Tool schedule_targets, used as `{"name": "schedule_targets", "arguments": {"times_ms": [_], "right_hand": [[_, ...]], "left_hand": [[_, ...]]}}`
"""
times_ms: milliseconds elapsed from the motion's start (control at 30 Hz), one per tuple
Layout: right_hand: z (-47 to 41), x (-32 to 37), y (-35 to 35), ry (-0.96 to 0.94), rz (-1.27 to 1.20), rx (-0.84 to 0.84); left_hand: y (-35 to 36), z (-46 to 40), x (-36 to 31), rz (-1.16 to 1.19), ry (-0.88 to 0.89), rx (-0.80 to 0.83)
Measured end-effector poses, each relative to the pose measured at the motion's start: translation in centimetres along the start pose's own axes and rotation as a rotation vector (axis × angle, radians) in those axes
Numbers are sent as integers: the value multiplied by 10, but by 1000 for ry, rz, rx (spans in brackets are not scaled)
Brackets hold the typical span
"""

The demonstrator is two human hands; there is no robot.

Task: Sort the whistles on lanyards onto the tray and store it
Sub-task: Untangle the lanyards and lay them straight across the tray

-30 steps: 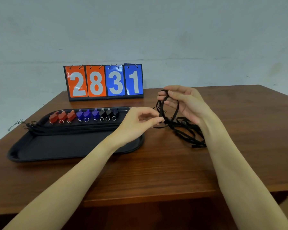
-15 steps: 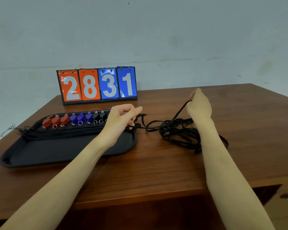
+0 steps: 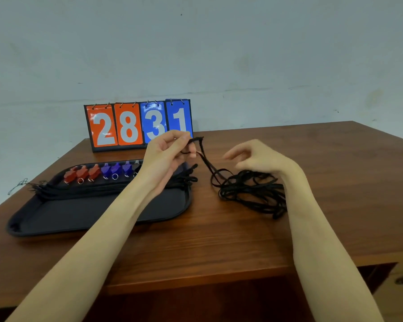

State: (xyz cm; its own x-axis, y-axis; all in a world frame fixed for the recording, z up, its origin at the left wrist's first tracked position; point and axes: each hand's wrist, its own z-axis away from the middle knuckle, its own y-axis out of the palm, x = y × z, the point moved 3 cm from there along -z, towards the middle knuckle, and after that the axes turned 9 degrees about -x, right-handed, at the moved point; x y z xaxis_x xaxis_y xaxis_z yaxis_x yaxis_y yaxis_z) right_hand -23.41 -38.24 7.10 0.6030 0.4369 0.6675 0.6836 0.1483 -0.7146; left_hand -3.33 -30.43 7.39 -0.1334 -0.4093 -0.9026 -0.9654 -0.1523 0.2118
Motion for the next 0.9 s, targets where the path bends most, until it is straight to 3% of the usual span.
{"name": "schedule_targets", "arguments": {"times_ms": [100, 200, 300, 400, 500, 600, 767, 900], "right_hand": [[11, 23, 16, -124, -23, 267], [12, 22, 13, -159, -128, 290], [11, 17, -1, -99, -493, 199], [5, 11, -16, -44, -947, -27], [3, 5, -26, -9, -1271, -161], [2, 2, -30, 2, -1419, -210], [-2, -1, -27, 25, -1531, -195], [-5, -8, -29, 86, -1802, -302]], "left_hand": [[7, -6, -4, 73, -11, -23], [14, -9, -7, 80, -14, -35], [20, -13, -6, 134, -38, -27], [22, -19, 1, 24, -90, -138], [33, -18, 13, -200, -96, 28], [53, -7, 20, -430, -13, 302], [62, -2, 27, -602, 193, 216], [58, -1, 31, -661, 199, 239]]}}
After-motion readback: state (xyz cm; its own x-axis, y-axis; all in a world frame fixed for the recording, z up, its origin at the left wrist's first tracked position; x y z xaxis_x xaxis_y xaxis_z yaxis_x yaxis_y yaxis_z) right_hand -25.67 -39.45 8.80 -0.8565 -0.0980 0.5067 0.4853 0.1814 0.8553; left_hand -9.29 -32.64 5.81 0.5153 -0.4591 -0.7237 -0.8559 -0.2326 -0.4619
